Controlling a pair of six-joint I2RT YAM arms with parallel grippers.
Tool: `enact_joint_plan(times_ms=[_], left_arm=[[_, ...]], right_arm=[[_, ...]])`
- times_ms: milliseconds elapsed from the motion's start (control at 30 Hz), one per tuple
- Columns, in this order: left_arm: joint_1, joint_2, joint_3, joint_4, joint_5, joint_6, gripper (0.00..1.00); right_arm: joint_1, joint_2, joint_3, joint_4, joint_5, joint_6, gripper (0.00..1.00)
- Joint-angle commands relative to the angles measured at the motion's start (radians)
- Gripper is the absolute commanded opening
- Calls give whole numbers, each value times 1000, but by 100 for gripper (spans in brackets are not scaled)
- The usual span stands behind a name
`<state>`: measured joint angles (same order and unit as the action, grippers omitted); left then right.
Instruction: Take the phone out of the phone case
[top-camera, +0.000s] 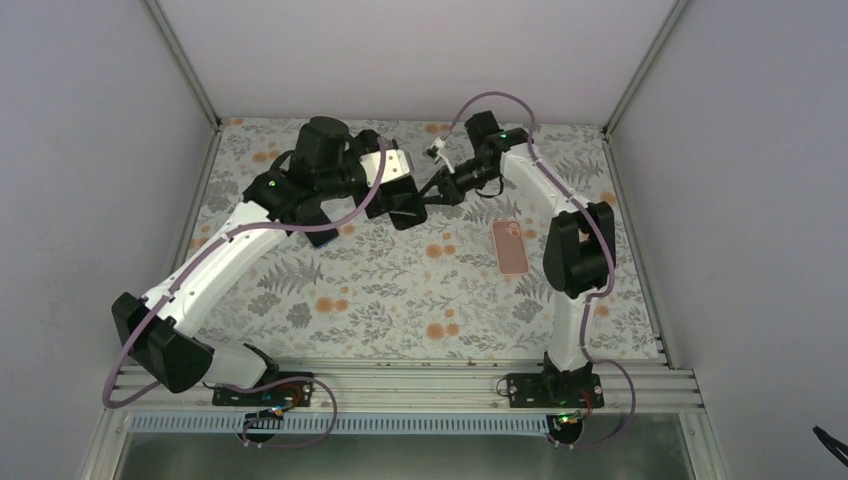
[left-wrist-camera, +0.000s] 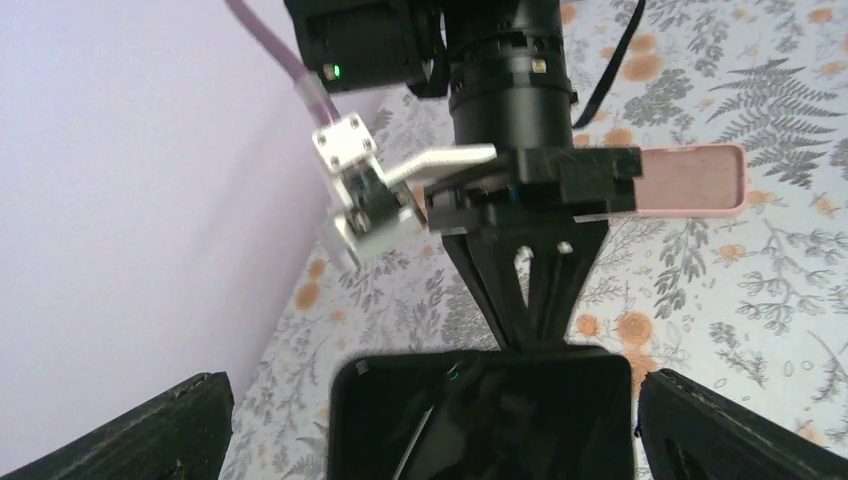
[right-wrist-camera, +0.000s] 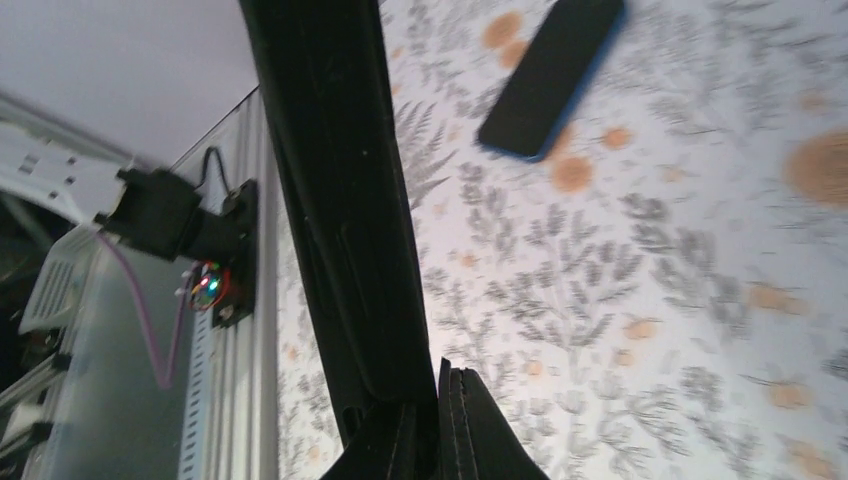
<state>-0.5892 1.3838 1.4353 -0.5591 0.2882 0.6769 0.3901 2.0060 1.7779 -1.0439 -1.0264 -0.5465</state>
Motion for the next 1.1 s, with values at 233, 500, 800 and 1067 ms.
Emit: enact_joint_plan(times_ms=[233,500,800,1067], left_arm=[[-28,57,-162,443,-225,-91,100],[-63,176,-224,745,-406,-141,100],[-72,285,-248,903,-492,-226,100],[-75,330,-235,931,-499,-240,100]], right_arm=[[-82,-88,-12,596,205,598,3],[-81,-73,53,678,421,719,3],[-76,-103,15,748,420,806,3],[-60,-102,14,765,423,833,3]])
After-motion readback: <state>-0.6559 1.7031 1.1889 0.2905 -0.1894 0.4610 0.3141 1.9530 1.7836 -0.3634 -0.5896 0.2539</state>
